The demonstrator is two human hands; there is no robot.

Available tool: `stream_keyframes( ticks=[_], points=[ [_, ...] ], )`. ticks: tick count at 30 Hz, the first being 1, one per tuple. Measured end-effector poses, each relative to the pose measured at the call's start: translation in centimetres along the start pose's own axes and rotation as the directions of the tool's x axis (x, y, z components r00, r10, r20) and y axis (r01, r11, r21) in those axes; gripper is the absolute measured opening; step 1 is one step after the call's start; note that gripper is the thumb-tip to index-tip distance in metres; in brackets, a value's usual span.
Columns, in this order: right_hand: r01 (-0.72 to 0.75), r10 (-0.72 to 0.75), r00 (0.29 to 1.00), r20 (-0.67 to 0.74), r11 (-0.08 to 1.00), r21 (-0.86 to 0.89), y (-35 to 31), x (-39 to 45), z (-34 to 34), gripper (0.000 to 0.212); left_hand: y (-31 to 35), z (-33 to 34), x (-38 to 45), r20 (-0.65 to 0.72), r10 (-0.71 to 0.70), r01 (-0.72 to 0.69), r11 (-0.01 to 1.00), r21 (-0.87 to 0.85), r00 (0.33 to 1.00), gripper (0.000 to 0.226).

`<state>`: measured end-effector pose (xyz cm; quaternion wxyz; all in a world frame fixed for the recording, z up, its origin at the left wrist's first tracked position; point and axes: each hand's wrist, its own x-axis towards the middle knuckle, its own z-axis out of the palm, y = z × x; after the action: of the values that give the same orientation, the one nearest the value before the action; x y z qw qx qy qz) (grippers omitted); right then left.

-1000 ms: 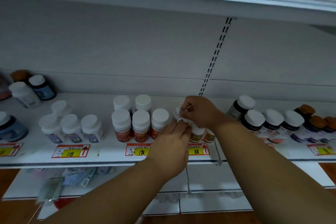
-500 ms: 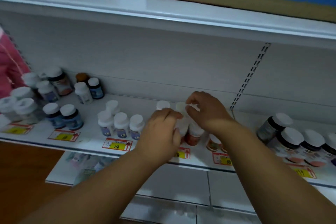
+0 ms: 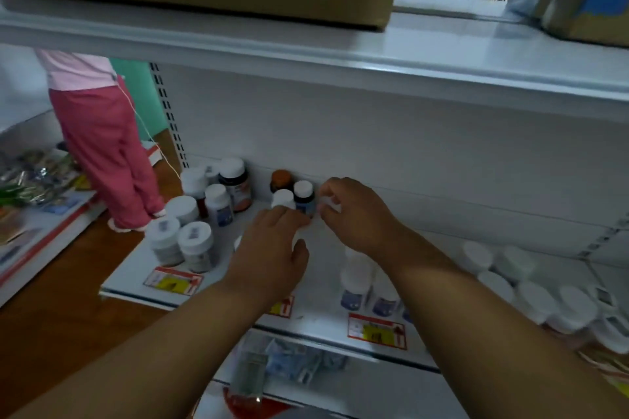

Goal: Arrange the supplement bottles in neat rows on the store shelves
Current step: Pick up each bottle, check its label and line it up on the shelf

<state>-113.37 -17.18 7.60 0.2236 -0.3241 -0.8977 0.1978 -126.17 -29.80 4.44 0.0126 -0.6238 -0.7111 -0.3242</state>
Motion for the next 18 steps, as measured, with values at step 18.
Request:
stream_keyframes(
  ticks=[18],
  points=[
    [-0.309, 0.331, 0.939, 0.092, 0.931, -0.193, 0.9, 7.1, 4.5, 0.044, -9.1, 0.9, 2.4, 0.526, 0.183, -0.37, 0.888, 0.274, 0.831, 0.067]
  ],
)
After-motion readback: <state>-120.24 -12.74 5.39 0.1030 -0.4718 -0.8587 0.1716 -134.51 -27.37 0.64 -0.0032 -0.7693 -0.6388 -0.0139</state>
